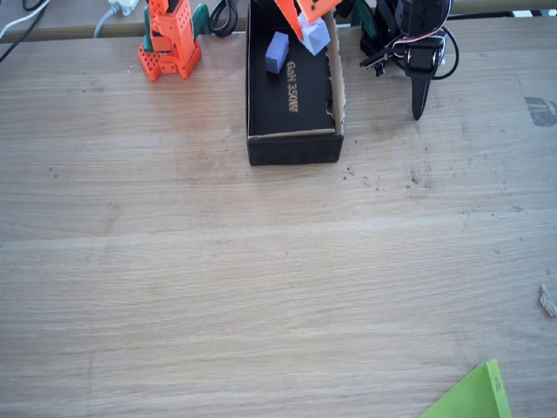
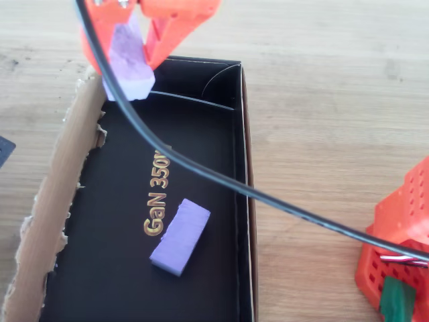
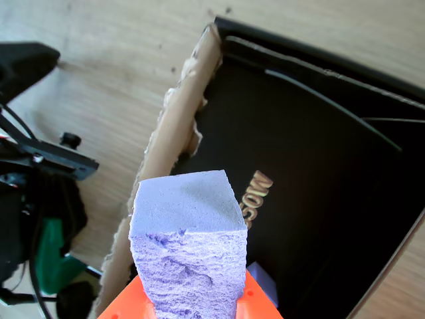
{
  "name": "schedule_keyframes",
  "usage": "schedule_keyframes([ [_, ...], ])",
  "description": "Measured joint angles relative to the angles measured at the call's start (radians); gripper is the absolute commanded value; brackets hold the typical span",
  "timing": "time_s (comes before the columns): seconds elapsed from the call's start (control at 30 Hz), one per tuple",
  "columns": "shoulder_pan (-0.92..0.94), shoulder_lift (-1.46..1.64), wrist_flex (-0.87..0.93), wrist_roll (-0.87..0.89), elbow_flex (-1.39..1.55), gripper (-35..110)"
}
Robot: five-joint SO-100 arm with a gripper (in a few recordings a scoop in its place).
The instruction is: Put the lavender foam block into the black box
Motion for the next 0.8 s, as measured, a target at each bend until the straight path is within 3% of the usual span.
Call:
schedule_keyframes([
  [0.07,0.000,0.002,0.006,-0.014,0.000,18],
  [0.23,0.003,0.002,-0.003,-0.098,0.000,31],
  [0.33,0.000,0.002,-0.014,-0.144,0.000,28],
  [0.47,-0.002,0.002,-0.044,-0.170,0.002,0],
  [0.67,0.083,0.141,-0.089,-0.176,0.161,0],
  [0.8,0.359,0.324,-0.020,-0.282,0.273,0],
])
